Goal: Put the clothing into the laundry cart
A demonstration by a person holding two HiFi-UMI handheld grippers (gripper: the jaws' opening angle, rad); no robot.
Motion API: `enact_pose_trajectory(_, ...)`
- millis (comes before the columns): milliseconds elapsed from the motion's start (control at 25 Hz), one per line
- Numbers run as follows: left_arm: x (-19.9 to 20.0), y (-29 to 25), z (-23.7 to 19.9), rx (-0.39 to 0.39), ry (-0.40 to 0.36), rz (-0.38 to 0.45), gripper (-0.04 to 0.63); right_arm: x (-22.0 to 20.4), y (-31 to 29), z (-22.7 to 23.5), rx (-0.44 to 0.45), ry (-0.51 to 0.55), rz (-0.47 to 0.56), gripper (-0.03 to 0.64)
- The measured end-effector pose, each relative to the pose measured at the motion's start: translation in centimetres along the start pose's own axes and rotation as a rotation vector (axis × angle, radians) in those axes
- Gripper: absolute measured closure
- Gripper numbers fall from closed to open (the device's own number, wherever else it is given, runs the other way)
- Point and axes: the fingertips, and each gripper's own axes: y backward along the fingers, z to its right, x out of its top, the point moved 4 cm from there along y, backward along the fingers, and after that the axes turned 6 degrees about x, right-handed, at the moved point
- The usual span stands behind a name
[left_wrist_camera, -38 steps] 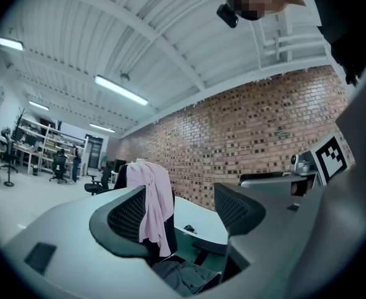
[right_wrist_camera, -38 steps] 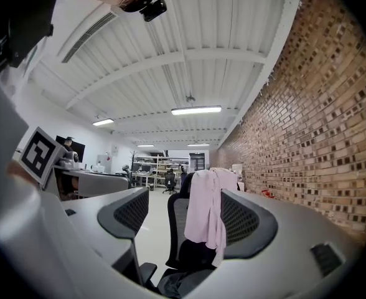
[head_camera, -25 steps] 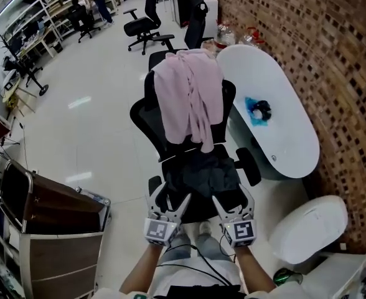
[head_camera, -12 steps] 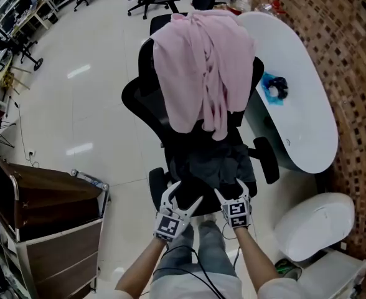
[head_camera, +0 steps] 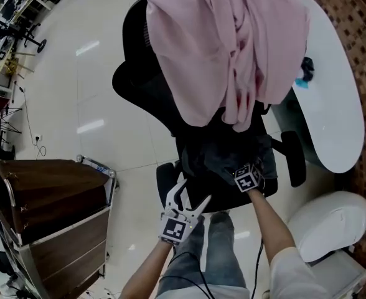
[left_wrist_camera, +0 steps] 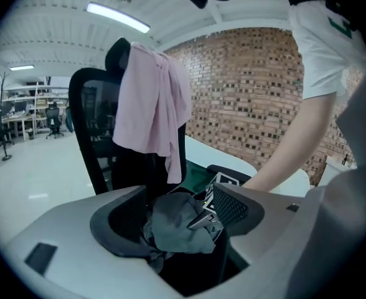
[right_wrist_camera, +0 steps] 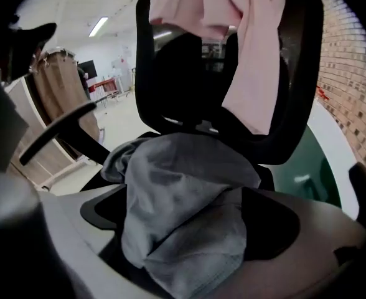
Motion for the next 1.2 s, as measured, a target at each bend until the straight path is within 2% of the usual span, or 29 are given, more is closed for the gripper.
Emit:
enact_pose_trajectory(40,-0.2,-0.1,-0.2,0.006,0.010,-0.011,0.275,-0.2,-1.3,0.5,0.005,0.022,-0.046,-0.013)
enact_pose_trajectory(160,-0.7,-0.7,-0.1,0.017,0.032,-0.040,0.275,-0.9,-4.9,2.1,0.041,0.101,-0.198,-0.021)
enact_pose_trajectory(240,-1.2,-1.0,0.2,0.022,0.050,-0.051,0.275,-2.6,-7.4,2.6,0.073,0.106,-0.291,-0.021)
enact_pose_trajectory(400,-2.8,-1.3,0.1,0.055,0.095,-0.053,0.275,-4.1,-10.0,3.6,0.075,0.086,-0.332,-0.020)
enact_pose_trajectory(560,-3.3,-1.3,0.5,0.082,0.126,-0.058,0.275,-4.8,-10.1,3.7,0.110,0.096,-0.364,-0.001)
enact_pose_trajectory(640,-3.1,-1.3,0.4,0.092,0.138,-0.042,0.275,-3.9,-9.3,3.2,0.120,0.087,-0.374,0.095)
enact_pose_trajectory(680,-3.1,-1.1,0.4,0.092,0.146,-0.037,0.275,-3.5,-8.6,2.6,0.125,0.072,-0.371,0.171)
enact_pose_trajectory(720,-3.0,-0.9,0.6,0.088,0.151,-0.034,0.275,-3.2,-7.6,1.9,0.135,0.047,-0.361,0.291)
enact_pose_trajectory(760,-2.7,-0.7,0.8,0.083,0.155,-0.032,0.275,-3.1,-6.3,1.1,0.147,0.006,-0.340,0.388)
enact_pose_trajectory(800,-1.9,-0.6,1.0,0.082,0.161,-0.028,0.275,-3.2,-4.9,0.5,0.163,-0.052,-0.306,0.427)
enact_pose_trajectory(920,1.3,-0.3,1.5,0.082,0.169,0.002,0.275,-5.0,-1.1,-0.7,0.185,-0.253,-0.152,0.451)
enact_pose_trajectory(1000,3.4,0.0,1.7,0.076,0.161,0.034,0.275,-4.7,2.4,-1.4,0.190,-0.363,-0.013,0.457)
enact_pose_trajectory(1120,6.1,1.5,2.0,0.042,0.135,0.090,0.275,-0.7,9.8,-2.7,0.228,-0.473,0.246,0.462)
enact_pose_trajectory(1200,7.9,3.3,2.0,0.019,0.137,0.131,0.275,2.7,15.4,-3.6,0.249,-0.489,0.401,0.468)
